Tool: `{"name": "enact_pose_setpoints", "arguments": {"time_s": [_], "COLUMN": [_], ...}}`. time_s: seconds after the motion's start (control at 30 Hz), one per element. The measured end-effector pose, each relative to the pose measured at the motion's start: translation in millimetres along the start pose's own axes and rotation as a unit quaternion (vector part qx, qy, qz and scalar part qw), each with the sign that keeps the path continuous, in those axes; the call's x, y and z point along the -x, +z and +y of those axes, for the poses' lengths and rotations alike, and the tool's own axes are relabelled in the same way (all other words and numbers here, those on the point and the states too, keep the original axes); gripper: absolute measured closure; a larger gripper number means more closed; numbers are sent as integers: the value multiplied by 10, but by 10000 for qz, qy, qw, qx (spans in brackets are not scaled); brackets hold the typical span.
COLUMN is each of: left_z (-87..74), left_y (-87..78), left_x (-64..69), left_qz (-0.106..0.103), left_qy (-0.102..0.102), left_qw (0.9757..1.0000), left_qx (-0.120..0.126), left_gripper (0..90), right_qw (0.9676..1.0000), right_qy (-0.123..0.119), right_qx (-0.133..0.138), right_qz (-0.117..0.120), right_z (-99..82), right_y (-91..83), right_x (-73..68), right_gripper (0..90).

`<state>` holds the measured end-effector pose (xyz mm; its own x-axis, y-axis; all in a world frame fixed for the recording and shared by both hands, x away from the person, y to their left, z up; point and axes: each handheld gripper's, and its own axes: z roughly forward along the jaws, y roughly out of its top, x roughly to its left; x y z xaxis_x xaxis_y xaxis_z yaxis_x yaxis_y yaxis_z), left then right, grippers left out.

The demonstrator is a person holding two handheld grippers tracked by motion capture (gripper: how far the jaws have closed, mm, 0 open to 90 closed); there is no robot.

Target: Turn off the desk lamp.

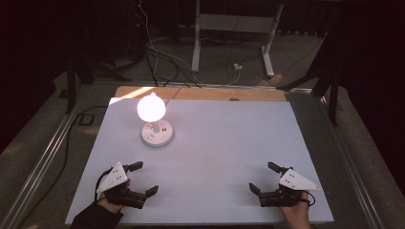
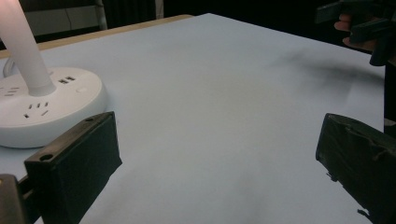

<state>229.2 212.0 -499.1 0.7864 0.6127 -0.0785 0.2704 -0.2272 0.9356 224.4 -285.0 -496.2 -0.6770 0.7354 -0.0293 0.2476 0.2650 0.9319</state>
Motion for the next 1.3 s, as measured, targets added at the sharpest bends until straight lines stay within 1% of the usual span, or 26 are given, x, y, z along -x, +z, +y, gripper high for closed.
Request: {"name": "enact_pose_setpoints", "arguments": {"time_s": [0.1,0.27,0.57,0.73,0.83,1.03,1.17,1.3], "left_z": [4,0,3,18,49,114,163,213], "left_y": [-5,4,10,10,-2,-11,12,32], "left_x": [3,6,13,5,13,14,7,2], "left_qz": [-2,-25,-77,-102,-38,-32,-55,-34], "left_qy": [-1,-2,9,-51,-91,-81,-76,-88], "left_qw": [10000,10000,9999,9999,9999,10000,9999,10000], "left_qx": [20,-48,-89,-72,-47,-43,-48,-22], "left_gripper": [4,4,4,4,4,4,4,4], "right_qw": [10000,10000,10000,10000,9999,9999,9999,9999], "right_qy": [-31,-74,-58,-46,-122,-121,-128,-85], "right_qx": [-11,-12,21,-16,4,11,27,28], "right_qz": [-10,-18,-62,-38,-57,-75,-77,-54], "right_z": [3,8,14,11,21,26,28,28], "right_y": [-2,-6,-20,-6,-11,-16,-16,-15], "right_x": [-4,-10,-3,-13,-29,-30,-32,-30], "right_gripper": [0,0,0,0,0,0,0,0]}}
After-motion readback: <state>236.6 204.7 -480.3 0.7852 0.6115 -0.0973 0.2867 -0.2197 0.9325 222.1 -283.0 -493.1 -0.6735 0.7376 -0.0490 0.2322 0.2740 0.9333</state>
